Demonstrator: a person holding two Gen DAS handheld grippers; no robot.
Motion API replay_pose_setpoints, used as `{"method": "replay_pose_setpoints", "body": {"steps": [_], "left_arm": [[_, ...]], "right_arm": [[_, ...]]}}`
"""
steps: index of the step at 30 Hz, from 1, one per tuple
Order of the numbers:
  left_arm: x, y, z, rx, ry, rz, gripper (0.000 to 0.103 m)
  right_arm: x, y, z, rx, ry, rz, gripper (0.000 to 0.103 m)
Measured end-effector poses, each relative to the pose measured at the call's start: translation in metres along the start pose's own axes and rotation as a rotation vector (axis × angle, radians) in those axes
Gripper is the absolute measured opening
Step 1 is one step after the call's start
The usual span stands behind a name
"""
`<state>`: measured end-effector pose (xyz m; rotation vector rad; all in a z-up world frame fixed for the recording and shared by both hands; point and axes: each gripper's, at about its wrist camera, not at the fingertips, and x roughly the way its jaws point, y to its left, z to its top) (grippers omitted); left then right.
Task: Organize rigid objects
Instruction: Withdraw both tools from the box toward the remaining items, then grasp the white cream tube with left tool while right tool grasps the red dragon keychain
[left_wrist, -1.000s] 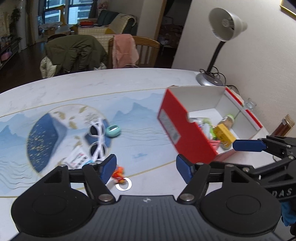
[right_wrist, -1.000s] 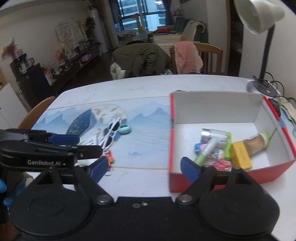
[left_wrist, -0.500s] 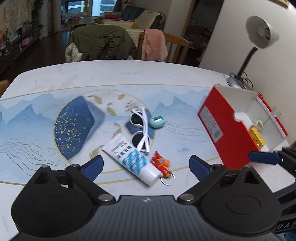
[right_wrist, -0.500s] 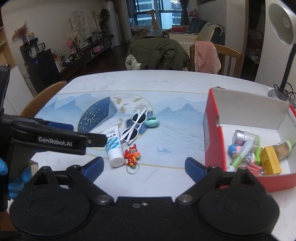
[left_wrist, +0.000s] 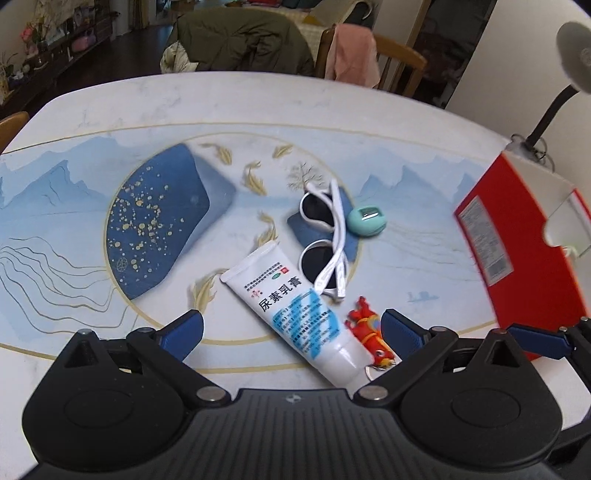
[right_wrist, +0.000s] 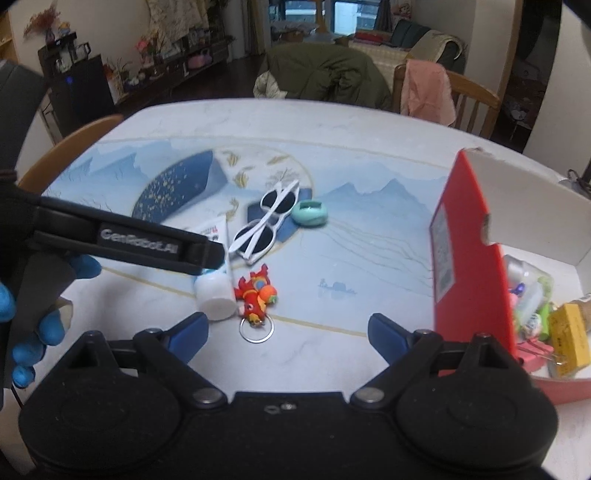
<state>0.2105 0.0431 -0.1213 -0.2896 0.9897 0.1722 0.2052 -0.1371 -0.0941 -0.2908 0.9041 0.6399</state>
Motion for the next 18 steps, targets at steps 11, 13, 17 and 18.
{"method": "replay_pose_setpoints", "body": {"steps": [11, 13, 17, 18], "left_arm": [[0.030, -0.010, -0.005, 0.013, 0.066, 0.046, 0.103], [0.031, -0.010, -0.007, 0.021, 0.071, 0.046, 0.103], [0.033, -0.004, -0.006, 0.011, 0.076, 0.034, 0.103], [0.033, -0.003, -0.006, 0.012, 0.077, 0.037, 0.103]], "right_arm": [[0.033, 0.011, 0.001, -0.069, 0.055, 0.012, 0.090], [0.039, 0.012, 0.001, -0.076, 0.064, 0.014, 0.089], [0.047, 0.013, 0.001, -0.091, 0.074, 0.011, 0.086], [0.049, 0.013, 0.001, -0.096, 0.075, 0.009, 0.085]]}}
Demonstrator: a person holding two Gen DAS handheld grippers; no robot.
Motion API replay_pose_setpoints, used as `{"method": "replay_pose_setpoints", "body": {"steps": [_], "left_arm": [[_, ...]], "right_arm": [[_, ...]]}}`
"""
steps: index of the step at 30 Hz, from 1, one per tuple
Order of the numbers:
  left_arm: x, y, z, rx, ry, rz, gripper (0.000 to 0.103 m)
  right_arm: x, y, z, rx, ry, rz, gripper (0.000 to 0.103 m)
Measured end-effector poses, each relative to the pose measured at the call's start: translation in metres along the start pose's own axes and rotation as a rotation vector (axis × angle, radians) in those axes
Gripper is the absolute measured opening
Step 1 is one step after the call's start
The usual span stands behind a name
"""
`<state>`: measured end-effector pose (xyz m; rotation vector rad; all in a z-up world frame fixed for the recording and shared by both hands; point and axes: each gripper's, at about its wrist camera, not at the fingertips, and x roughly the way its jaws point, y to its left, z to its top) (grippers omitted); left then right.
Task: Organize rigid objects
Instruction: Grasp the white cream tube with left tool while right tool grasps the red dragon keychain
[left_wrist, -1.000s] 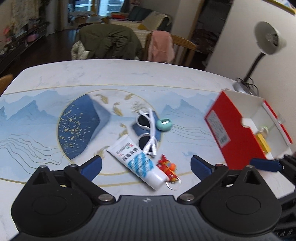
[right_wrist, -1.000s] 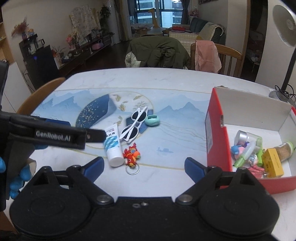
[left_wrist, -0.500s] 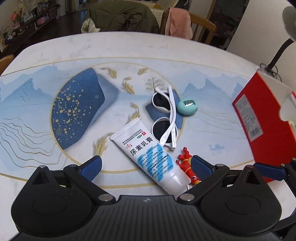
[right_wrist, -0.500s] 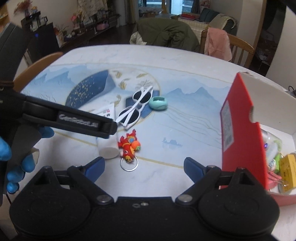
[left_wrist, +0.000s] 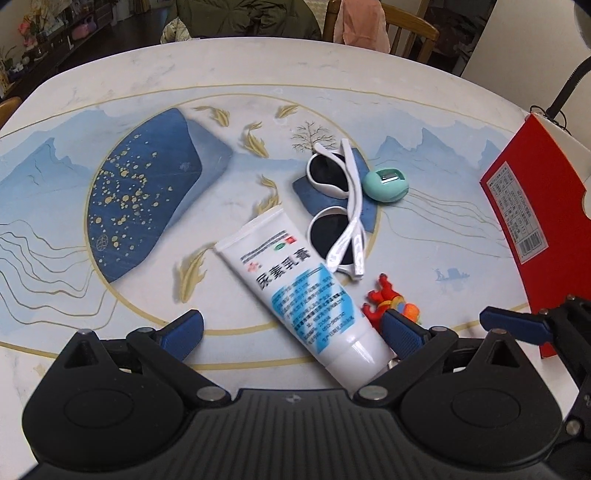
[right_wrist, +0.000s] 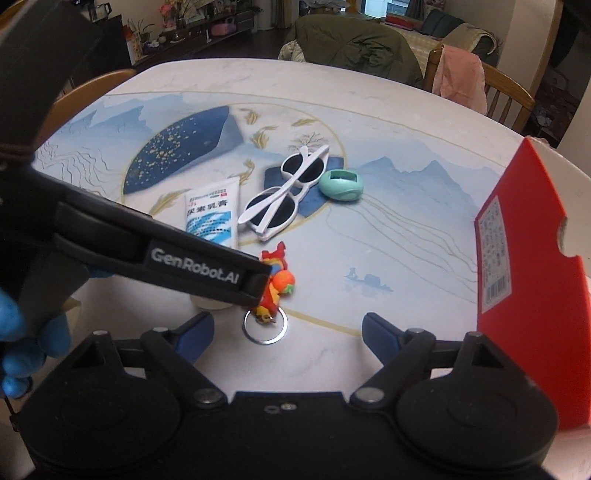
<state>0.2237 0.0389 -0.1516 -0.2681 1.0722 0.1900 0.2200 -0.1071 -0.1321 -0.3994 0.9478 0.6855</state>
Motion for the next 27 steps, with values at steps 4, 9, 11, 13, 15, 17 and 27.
{"method": "replay_pose_setpoints", "body": {"steps": [4, 9, 11, 13, 15, 17, 27], "left_arm": [[-0.001, 0.010, 0.000, 0.004, -0.006, 0.030, 0.103], [-0.002, 0.023, -0.003, 0.006, -0.018, 0.056, 0.103], [-0.002, 0.026, -0.005, 0.019, -0.025, 0.079, 0.103], [-0.002, 0.028, -0.008, 0.047, -0.034, 0.098, 0.102], [-0.003, 0.030, -0.011, 0.056, -0.050, 0.103, 0.102], [-0.004, 0.031, -0.013, 0.058, -0.063, 0.108, 0.099], [-0.017, 0.016, -0.017, 0.145, -0.096, 0.040, 0.041]], "right_arm": [[0.007, 0.001, 0.003, -0.013, 0.004, -0.003, 0.082], [0.015, 0.002, 0.007, -0.020, 0.004, -0.006, 0.076], [0.018, 0.002, 0.008, -0.020, 0.004, -0.004, 0.074], [0.019, 0.002, 0.010, -0.014, 0.001, 0.000, 0.073], [0.020, 0.003, 0.012, -0.015, -0.004, 0.001, 0.070], [0.020, 0.004, 0.013, -0.018, -0.010, 0.006, 0.066], [0.016, 0.010, 0.014, -0.025, -0.022, 0.032, 0.033]]}}
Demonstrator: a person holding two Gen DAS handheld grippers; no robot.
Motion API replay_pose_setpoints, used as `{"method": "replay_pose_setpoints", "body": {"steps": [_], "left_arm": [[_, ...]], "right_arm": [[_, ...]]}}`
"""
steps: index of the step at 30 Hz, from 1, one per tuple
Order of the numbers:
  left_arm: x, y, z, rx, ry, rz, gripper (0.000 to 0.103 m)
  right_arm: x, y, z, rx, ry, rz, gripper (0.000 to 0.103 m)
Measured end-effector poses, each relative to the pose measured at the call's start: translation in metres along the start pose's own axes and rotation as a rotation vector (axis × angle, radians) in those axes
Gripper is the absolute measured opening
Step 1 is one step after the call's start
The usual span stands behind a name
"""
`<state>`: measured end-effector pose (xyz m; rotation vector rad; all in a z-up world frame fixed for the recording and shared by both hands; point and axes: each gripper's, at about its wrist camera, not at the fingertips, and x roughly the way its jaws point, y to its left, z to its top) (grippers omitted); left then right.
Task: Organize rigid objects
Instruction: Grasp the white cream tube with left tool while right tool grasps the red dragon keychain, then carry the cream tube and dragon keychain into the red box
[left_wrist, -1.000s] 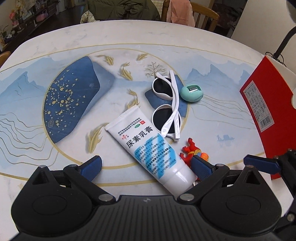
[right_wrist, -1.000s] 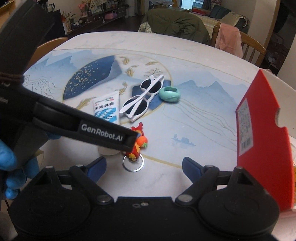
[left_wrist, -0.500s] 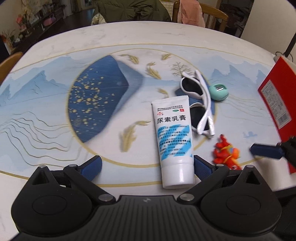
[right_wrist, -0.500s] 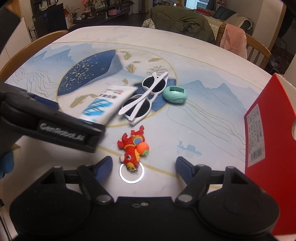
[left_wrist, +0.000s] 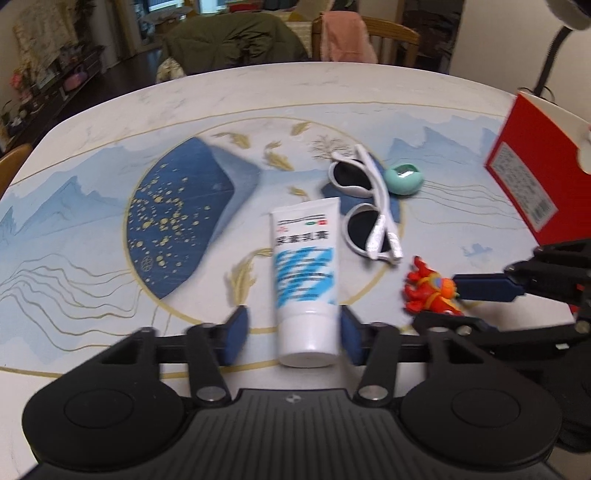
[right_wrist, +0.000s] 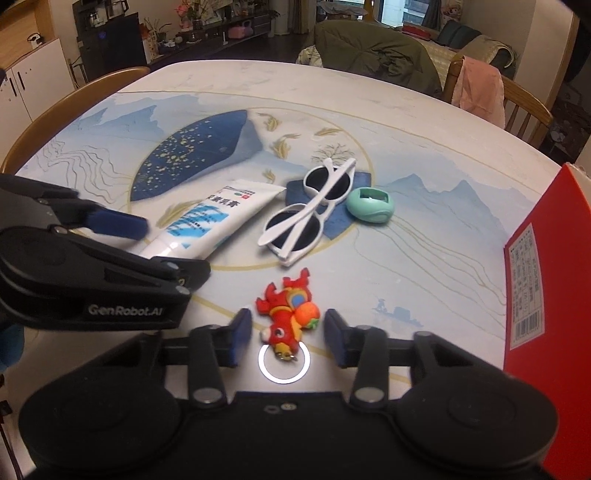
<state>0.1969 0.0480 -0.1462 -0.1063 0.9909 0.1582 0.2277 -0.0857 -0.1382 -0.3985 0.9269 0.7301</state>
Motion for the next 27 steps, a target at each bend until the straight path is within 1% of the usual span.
{"method": "replay_pose_setpoints", "body": {"steps": [1, 6, 14, 21, 27], "left_arm": [[-0.001, -0.001, 0.000, 0.003, 0.002, -0.013, 0.034], [-0.004, 0.000, -0.003, -0.015, 0.013, -0.036, 0.034], [-0.024, 0.000, -0.009, -0.063, 0.011, -0.081, 0.034], [-0.050, -0.007, -0.011, -0.091, -0.012, -0.123, 0.033], [-0.075, -0.023, -0.005, -0.089, -0.039, -0.148, 0.033]], "right_arm": [[0.000, -0.001, 0.000, 0.010, 0.002, 0.004, 0.033], [-0.010, -0.007, -0.006, 0.060, -0.001, 0.012, 0.033], [-0.044, -0.018, -0.018, 0.139, -0.015, 0.025, 0.033], [-0.078, -0.026, -0.024, 0.168, -0.049, 0.017, 0.033], [-0.113, -0.039, -0.027, 0.189, -0.089, 0.013, 0.033]]}}
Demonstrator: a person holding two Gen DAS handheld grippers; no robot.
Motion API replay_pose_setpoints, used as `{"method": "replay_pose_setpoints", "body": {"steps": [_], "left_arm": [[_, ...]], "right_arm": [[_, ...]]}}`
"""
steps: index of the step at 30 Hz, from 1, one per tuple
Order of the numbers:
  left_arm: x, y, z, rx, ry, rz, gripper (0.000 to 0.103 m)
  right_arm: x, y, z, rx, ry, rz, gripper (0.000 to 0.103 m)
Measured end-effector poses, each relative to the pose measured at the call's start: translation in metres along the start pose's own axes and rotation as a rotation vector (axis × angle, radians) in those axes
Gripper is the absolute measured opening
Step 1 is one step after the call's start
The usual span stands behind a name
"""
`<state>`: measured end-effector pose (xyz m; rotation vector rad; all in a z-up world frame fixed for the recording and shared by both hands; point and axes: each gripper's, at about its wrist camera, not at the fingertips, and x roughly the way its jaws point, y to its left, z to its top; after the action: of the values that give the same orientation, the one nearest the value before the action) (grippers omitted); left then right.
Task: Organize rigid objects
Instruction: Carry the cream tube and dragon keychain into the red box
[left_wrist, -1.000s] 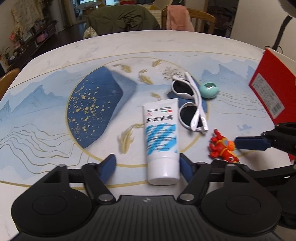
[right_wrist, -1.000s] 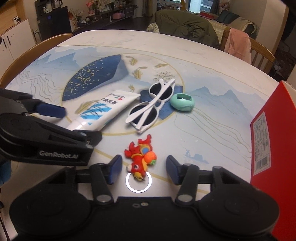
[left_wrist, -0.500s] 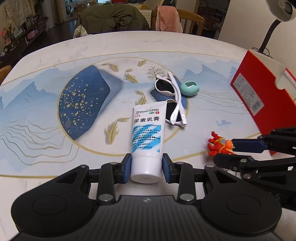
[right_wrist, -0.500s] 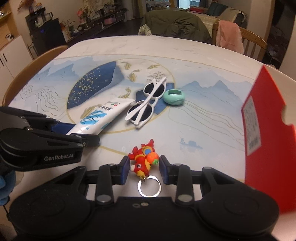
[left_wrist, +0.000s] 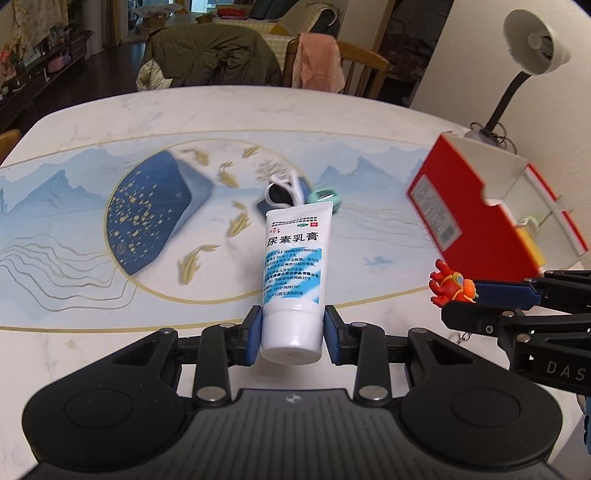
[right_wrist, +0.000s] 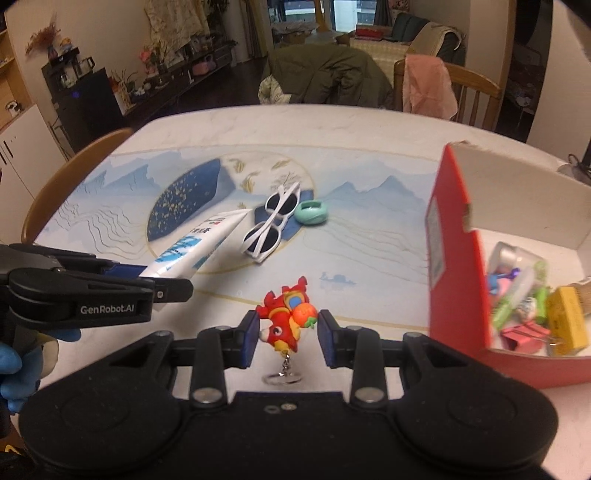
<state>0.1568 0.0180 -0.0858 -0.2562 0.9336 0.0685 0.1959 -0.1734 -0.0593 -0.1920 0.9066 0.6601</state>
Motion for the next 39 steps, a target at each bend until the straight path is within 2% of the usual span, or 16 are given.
{"method": "replay_pose_setpoints", "body": {"steps": [9, 19, 30, 39], "left_arm": [[-0.022, -0.049, 0.020, 0.059, -0.038, -0.044, 0.034], [-0.025, -0.120, 0.048, 0.130, -0.080, -0.091, 0.033], [0.003, -0.194, 0.071, 0.195, -0.073, -0.097, 0.033], [0.040, -0.244, 0.080, 0.262, -0.039, -0.076, 0.034]], "right_arm": [[-0.045, -0.035, 0.010, 0.044, -0.069, -0.013, 0.033], [-0.071, -0.094, 0.021, 0.049, -0.127, -0.059, 0.033], [-0.086, -0.169, 0.022, 0.076, -0.162, -0.118, 0.033], [-0.082, -0.236, 0.013, 0.133, -0.141, -0.182, 0.033]]}}
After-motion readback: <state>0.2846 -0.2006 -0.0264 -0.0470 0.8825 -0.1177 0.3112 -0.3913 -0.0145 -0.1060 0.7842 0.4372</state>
